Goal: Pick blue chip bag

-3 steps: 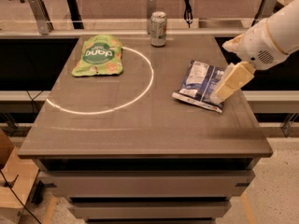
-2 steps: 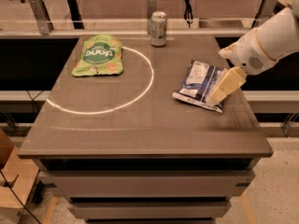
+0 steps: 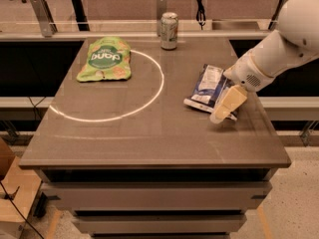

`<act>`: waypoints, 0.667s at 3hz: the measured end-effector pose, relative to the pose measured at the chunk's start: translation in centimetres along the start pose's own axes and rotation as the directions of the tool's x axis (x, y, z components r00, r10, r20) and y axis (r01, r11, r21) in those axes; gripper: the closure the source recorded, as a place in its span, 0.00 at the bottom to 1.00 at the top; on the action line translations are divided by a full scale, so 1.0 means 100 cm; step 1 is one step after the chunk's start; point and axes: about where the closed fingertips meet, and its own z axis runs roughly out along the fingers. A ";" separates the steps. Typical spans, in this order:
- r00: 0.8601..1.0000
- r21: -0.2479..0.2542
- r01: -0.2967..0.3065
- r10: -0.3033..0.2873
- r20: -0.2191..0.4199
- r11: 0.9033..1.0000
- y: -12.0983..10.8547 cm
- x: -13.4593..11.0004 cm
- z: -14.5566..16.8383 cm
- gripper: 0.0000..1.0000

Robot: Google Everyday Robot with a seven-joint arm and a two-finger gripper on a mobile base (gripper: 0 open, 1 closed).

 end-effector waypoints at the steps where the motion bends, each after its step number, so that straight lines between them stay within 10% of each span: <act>1: 0.999 -0.022 -0.007 0.006 -0.048 1.000 -0.003 0.010 0.013 0.18; 2: 0.997 -0.021 -0.016 0.014 -0.079 1.000 -0.006 0.018 0.013 0.42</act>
Offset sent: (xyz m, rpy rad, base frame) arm 0.0032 -0.0243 -0.0198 -0.0932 0.0655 -0.0287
